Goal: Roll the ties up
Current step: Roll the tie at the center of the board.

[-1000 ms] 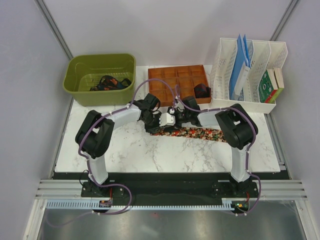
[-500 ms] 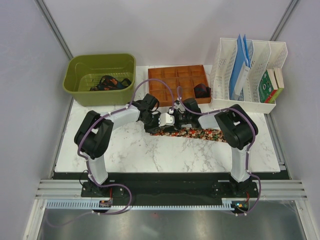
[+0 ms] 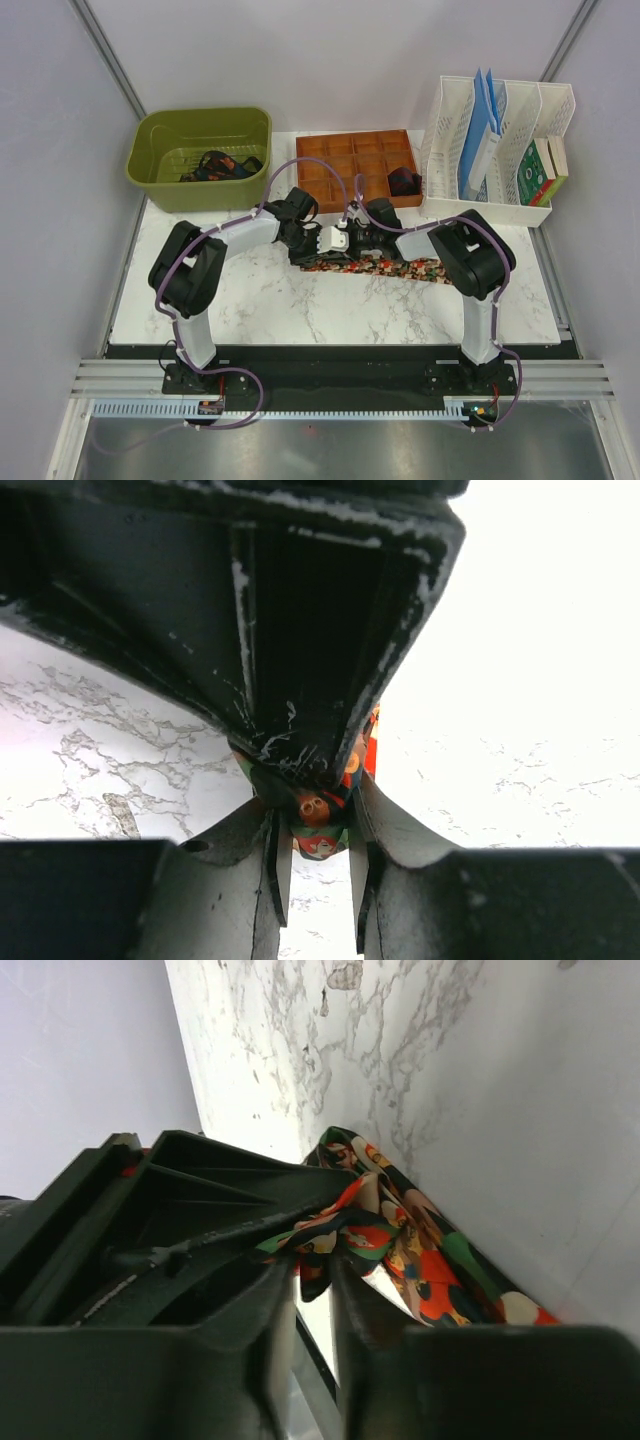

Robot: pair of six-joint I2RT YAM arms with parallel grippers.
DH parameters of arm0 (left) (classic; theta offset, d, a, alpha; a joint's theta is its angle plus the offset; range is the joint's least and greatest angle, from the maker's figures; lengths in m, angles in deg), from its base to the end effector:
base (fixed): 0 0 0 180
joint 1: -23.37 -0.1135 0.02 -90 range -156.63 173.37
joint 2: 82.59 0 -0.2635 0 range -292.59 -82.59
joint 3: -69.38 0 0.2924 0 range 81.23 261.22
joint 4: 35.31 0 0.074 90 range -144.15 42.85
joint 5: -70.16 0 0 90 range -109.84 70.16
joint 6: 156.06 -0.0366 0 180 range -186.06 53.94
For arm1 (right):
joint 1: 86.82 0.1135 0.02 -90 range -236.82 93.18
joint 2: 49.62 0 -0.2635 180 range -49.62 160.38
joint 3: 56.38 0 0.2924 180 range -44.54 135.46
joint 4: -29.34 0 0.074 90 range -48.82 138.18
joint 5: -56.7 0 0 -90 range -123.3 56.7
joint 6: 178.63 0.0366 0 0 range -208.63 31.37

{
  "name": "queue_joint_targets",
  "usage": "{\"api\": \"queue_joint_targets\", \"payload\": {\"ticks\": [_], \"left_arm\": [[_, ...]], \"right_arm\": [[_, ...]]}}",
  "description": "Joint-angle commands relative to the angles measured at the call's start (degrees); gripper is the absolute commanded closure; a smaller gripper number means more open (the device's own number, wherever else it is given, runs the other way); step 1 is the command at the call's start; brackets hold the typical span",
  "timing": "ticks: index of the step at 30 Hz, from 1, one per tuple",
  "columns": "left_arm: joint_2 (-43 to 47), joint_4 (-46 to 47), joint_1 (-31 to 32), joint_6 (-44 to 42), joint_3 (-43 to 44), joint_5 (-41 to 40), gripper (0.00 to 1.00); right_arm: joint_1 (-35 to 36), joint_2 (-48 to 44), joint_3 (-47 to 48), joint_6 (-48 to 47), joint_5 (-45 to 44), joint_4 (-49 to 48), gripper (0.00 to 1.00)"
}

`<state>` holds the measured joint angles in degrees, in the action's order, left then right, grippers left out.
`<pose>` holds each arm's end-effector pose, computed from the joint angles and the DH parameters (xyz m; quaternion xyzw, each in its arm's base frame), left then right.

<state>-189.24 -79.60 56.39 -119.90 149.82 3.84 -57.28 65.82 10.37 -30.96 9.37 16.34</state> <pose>0.3221 -0.2269 0.1355 0.6884 0.6766 -0.1689 0.1996 0.3429 0.2228 0.0729 0.0403 0.8443 0.5276 0.0846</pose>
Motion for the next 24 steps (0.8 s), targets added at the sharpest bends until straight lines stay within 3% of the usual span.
{"api": "queue_joint_targets", "payload": {"ticks": [1,6,10,19,24], "left_arm": [[-2.2,-5.1,0.2,-2.0,-2.9,3.2,0.76],[-1.3,-5.8,-0.5,-2.2,-2.7,4.0,0.74],[-0.3,-6.0,-1.0,-2.7,-2.6,4.8,0.69],[3.6,-5.9,-4.4,-2.9,-2.8,10.3,0.37],[5.9,-2.4,-5.0,-3.7,-4.6,9.8,0.32]], "right_arm": [[0.4,-1.1,-0.6,-1.1,-0.8,-0.6,0.82],[0.2,-1.8,0.2,-5.2,-0.1,5.1,1.0],[-0.3,-0.9,1.2,-9.1,0.5,11.2,1.0],[-0.9,1.7,1.3,-11.9,0.3,12.1,1.0],[-1.6,3.6,1.8,-12.3,0.3,12.6,1.0]]}}
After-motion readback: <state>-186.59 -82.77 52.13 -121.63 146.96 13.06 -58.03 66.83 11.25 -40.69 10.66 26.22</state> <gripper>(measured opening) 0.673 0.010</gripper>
